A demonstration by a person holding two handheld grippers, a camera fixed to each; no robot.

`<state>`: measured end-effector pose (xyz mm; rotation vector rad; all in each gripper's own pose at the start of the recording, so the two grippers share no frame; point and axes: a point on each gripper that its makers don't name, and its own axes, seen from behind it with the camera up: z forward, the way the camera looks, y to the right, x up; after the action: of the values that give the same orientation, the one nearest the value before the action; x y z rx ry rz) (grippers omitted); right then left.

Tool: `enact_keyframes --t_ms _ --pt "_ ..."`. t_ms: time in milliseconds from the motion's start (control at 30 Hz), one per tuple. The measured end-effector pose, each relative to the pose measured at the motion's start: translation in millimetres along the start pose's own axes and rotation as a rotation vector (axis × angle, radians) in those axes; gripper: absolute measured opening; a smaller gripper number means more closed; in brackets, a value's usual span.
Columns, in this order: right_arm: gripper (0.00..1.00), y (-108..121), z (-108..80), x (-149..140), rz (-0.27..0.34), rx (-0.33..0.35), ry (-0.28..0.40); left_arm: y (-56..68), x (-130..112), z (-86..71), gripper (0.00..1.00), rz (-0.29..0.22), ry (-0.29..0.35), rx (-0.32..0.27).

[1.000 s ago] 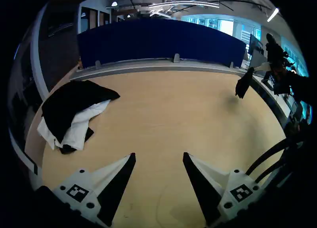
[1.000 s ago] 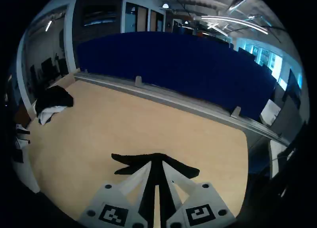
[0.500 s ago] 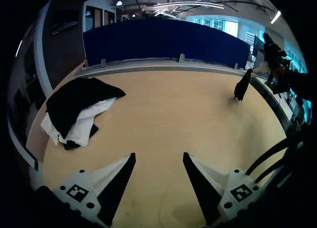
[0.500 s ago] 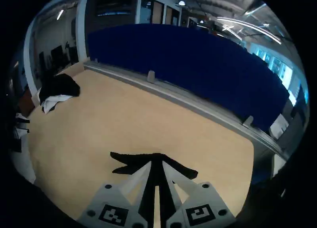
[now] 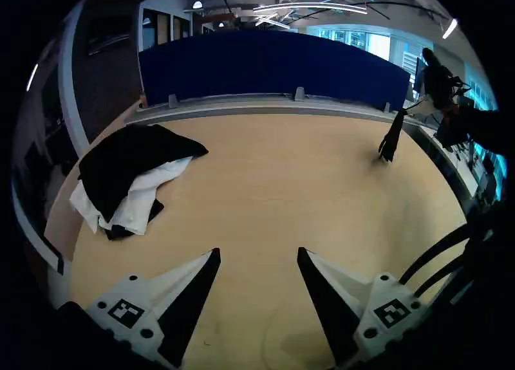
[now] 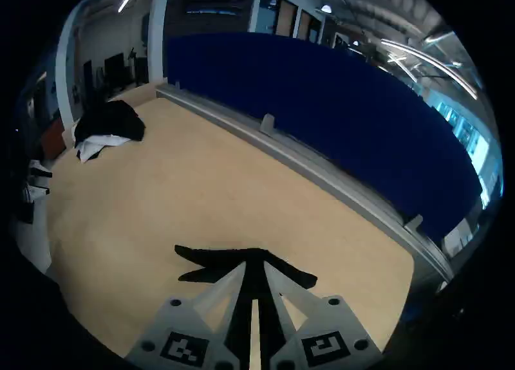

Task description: Fold towel

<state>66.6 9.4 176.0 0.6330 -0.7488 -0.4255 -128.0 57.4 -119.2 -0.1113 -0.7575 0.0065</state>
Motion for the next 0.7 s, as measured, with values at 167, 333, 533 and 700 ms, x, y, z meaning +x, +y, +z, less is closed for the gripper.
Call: enact_keyframes --t_ms 167,333,533,700 --pt "0.04 2.9 5.8 -0.8 -0.008 -0.004 0.010 1.2 0.2 -1.4 0.88 0.002 0.001 0.004" --pt "0.04 -3.4 9.2 -16.0 -0.001 0.005 0.030 2.0 -1.4 -1.2 0.88 0.006 -0.004 0.009" --pt "0.04 -27.8 1.4 -57.4 0.024 0.040 0.046 5.7 -2.8 1.9 0.88 0.019 -0.009 0.005" --pt "0.04 -41.6 -10.2 -97.9 0.047 0.055 0.031 11.5 -2.1 6.2 0.89 0.031 -0.012 -0.004"
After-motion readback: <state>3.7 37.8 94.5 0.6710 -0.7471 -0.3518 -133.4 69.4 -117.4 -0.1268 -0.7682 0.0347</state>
